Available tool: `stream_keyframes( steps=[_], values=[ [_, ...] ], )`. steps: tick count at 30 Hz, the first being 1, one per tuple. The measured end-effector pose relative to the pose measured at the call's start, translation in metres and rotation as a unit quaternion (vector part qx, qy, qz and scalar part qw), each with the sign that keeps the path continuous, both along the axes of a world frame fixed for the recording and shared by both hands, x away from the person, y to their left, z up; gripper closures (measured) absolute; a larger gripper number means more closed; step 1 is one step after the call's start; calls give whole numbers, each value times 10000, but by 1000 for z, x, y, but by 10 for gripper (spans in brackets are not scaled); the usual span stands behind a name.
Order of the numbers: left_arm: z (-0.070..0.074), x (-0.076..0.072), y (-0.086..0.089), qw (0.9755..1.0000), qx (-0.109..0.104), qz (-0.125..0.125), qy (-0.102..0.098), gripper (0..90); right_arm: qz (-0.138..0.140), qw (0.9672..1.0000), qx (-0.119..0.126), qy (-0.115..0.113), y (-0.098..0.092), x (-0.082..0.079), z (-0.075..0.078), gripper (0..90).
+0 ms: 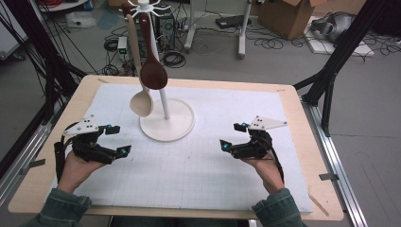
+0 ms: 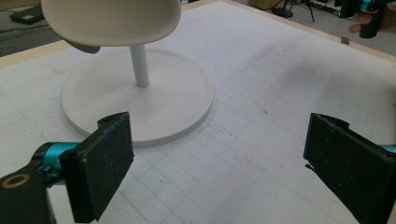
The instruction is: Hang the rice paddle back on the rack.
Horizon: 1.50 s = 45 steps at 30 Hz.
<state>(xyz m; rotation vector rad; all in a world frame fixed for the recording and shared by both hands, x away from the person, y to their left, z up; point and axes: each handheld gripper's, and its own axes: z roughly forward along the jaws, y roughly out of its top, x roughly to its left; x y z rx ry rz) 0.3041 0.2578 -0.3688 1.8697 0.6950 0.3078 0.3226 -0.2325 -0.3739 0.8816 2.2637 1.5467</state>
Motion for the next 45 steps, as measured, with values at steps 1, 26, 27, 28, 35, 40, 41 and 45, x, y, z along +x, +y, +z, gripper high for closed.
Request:
stream_keyframes(
  steps=[1, 26, 27, 28, 35, 40, 41, 45],
  values=[
    [0, 0, 0, 10000, 4, -3, 5, 88, -19, 10000, 15, -3, -2, -1, -2, 120],
    [-13, 4, -1, 9999, 80, -12, 89, 84, -469, 9987, -25, 204, -36, -35, -32, 121],
    [-13, 4, -1, 9999, 94, -14, 86, 84, -477, 9986, -30, 212, -37, -36, -33, 121],
    [-14, 4, 0, 9999, 100, -14, 85, 84, -488, 9986, -34, 214, -38, -37, -33, 121],
    [-18, 5, -2, 9998, 126, -44, 147, 84, -499, 9985, -55, 226, -42, -43, -38, 121],
    [-20, 6, -3, 9998, 121, -80, 166, 84, -526, 9982, -52, 283, -43, -45, -41, 121],
    [-20, 6, -3, 9997, 137, -76, 170, 84, -511, 9983, -47, 260, -43, -45, -41, 121],
    [-21, 7, -4, 9997, 145, -97, 181, 84, -503, 9983, -25, 278, -42, -46, -43, 122]
  ],
)
